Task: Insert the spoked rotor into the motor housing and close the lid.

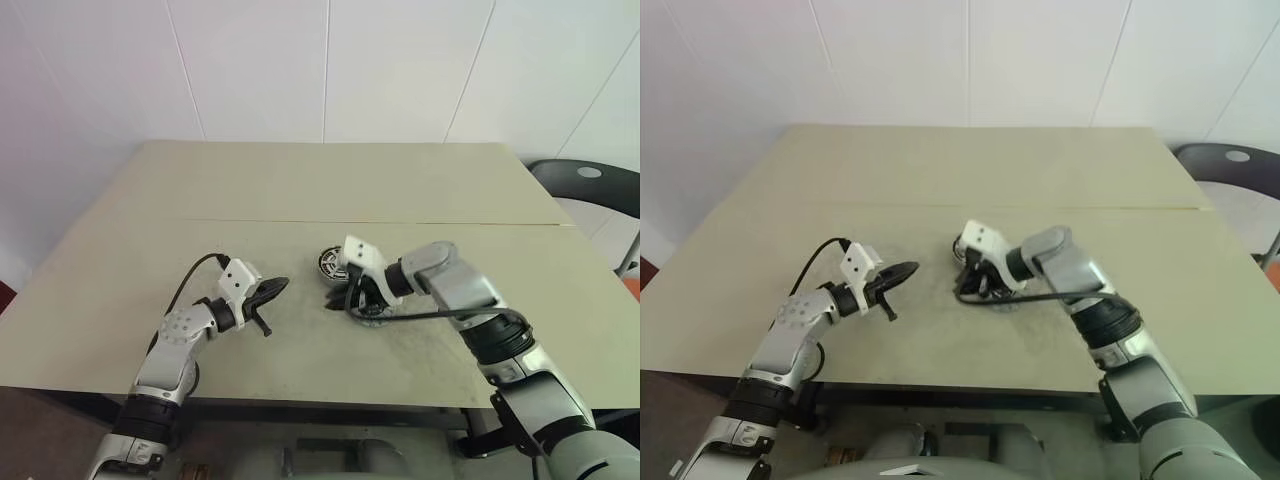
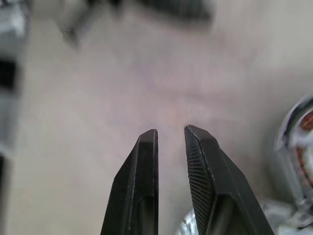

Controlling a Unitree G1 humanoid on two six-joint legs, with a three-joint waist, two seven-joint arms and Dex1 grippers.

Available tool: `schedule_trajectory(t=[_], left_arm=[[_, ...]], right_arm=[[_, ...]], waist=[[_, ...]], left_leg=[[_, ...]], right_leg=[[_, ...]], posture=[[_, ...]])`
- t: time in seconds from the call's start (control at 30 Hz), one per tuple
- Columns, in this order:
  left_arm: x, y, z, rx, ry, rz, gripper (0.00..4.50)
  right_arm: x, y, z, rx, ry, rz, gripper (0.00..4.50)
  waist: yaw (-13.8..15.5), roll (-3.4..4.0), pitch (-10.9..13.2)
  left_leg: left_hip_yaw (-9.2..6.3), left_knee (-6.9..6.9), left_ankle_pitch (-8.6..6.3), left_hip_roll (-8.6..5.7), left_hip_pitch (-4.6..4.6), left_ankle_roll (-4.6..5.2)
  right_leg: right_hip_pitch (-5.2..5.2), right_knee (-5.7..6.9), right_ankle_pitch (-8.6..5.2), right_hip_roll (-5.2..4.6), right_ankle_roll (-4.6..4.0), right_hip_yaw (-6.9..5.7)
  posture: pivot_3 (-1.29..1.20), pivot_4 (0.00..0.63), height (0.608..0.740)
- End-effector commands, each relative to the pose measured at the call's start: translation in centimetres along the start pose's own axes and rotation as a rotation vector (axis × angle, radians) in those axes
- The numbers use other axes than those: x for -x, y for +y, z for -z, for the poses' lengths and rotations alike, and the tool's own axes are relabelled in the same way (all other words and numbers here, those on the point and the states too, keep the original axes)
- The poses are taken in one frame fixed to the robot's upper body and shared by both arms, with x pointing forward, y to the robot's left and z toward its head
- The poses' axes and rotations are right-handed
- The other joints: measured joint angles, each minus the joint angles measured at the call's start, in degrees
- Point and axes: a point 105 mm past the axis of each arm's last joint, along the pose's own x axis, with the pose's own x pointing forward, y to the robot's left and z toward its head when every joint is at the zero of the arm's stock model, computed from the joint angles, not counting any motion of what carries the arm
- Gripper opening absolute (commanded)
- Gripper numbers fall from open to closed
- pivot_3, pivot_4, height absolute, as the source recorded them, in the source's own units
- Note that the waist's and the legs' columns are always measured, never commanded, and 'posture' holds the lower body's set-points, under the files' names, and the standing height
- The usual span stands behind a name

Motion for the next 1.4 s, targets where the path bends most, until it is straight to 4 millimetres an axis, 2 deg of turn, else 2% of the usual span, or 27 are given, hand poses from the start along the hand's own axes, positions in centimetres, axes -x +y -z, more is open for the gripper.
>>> schedule_trajectory(t=[0.03, 0.07, 0.13, 0.2, 0.3, 0.43, 0.5, 0.63, 0.7, 0.77, 0.97, 1.17, 1.27, 1.4], left_arm=[[0.0, 0.6, -1.4, -0.038, -0.048, -0.007, 0.0], [-0.1, 0.6, -1.4, -0.038, -0.047, -0.004, 0.0], [-0.1, 0.5, -1.3, -0.036, -0.046, 0.001, 0.0], [-0.2, 0.5, -1.2, -0.035, -0.046, 0.003, 0.0], [-0.5, 0.5, -1.2, -0.035, -0.047, 0.007, 0.0], [-0.6, 0.5, -1.2, -0.036, -0.048, 0.01, 0.0], [-0.6, 0.5, -1.2, -0.036, -0.048, 0.008, 0.0], [-0.4, 0.7, -1.2, -0.039, -0.045, 0.001, 0.0], [-0.4, 0.7, -1.2, -0.039, -0.044, 0.001, 0.0], [-0.4, 0.6, -1.2, -0.039, -0.046, 0.002, 0.0], [-0.3, 0.6, -1.2, -0.039, -0.046, -0.004, 0.0], [-0.3, 0.7, -1.3, -0.042, -0.045, -0.006, 0.0], [-0.3, 0.7, -1.2, -0.043, -0.044, -0.006, 0.0], [-0.3, 0.8, -1.2, -0.044, -0.042, -0.003, 0.0]], right_arm=[[2.0, -2.0, -1.7, -0.049, -0.092, 0.099, 0.91], [2.3, -2.7, -1.1, -0.053, -0.069, 0.139, 0.91], [2.5, -2.7, -0.1, -0.059, -0.04, 0.155, 0.91], [2.2, -1.5, -0.2, -0.073, -0.061, 0.1, 0.91], [1.1, 1.4, -0.8, -0.096, -0.101, -0.029, 0.91], [-0.7, 2.5, -0.7, -0.154, -0.107, -0.053, 0.91], [-1.4, 2.6, -0.5, -0.163, -0.095, -0.045, 0.91], [-2.8, 1.7, 2.7, -0.069, 0.094, 0.05, 0.91], [-3.2, 1.3, 3.6, -0.043, 0.142, 0.075, 0.91], [-3.5, 0.2, 5.0, 0.027, 0.209, 0.149, 0.91], [-2.5, -2.0, 7.1, 0.194, 0.328, 0.248, 0.91], [0.8, -4.0, 9.5, 0.27, 0.467, 0.278, 0.91], [2.0, -4.0, 10.3, 0.264, 0.5, 0.233, 0.91], [2.2, -3.5, 10.1, 0.239, 0.474, 0.191, 0.91]], waist=[[0.01, 0.01, -0.01], [0.02, 0.0, -0.01], [0.2, 0.01, -0.01], [0.12, 0.01, -0.01], [-0.06, 0.02, -0.01], [-0.17, 0.05, -0.03], [-0.12, 0.05, -0.03], [0.07, 0.05, -0.03], [0.04, 0.04, -0.03], [0.03, 0.03, -0.04], [0.0, 0.02, -0.05], [0.32, 0.24, 0.08], [0.45, 0.33, 0.04], [0.43, 0.31, 0.02]], left_leg=[[0.0, 0.01, -0.01, 0.0, 0.01, -0.02], [0.0, 0.01, -0.04, 0.0, 0.02, -0.07], [0.01, 0.0, -0.06, 0.0, 0.03, -0.1], [0.01, -0.04, -0.06, -0.01, -0.02, -0.09], [0.04, -0.06, -0.01, 0.0, -0.12, 0.02], [0.04, -0.01, 0.0, 0.03, -0.15, 0.03], [0.04, 0.07, -0.01, 0.03, -0.13, 0.02], [0.11, 0.16, -0.01, -0.01, -0.13, 0.02], [0.17, 0.15, -0.01, -0.06, -0.13, 0.02], [0.23, 0.15, 0.0, -0.07, -0.14, 0.03], [0.25, 0.2, 0.01, -0.06, 0.07, 0.04], [0.08, 0.91, -0.1, 0.02, 0.39, -0.12], [0.09, 1.04, -0.12, -0.06, 0.26, -0.09], [0.13, 1.04, -0.29, -0.12, 0.13, 0.21]], right_leg=[[0.0, 0.0, 0.01, 0.0, -0.01, 0.0], [0.02, 0.0, 0.01, -0.01, -0.02, 0.0], [0.02, -0.02, 0.0, -0.03, -0.04, 0.0], [-0.01, -0.06, 0.0, -0.05, -0.04, -0.02], [-0.13, -0.06, 0.02, -0.05, -0.01, -0.01], [-0.24, 0.14, 0.1, -0.03, 0.14, -0.01], [-0.25, 0.23, 0.08, -0.04, 0.11, -0.01], [-0.25, 0.29, 0.0, -0.16, -0.03, -0.02], [-0.26, 0.29, 0.0, -0.28, -0.03, -0.08], [-0.3, 0.29, 0.01, -0.31, -0.02, -0.08], [-0.17, 0.5, 0.05, -0.26, 0.09, -0.1], [0.4, 0.53, -0.18, -0.35, 0.23, -0.55], [0.62, 0.18, -0.18, -0.76, 0.26, -0.93], [0.79, -0.35, 0.24, -1.26, 0.3, -1.52]], posture=[[0.0, 0.0, 0.74], [0.0, 0.0, 0.74], [0.0, 0.0, 0.74], [0.0, 0.0, 0.74], [0.0, 0.0, 0.74], [0.0, 0.0, 0.74], [0.0, 0.0, 0.74], [0.0, 0.0, 0.74], [0.0, 0.0, 0.74], [0.0, 0.0, 0.74], [0.0, 0.0, 0.74], [0.0, 0.0, 0.74], [0.0, 0.0, 0.74], [0.0, 0.0, 0.74]])
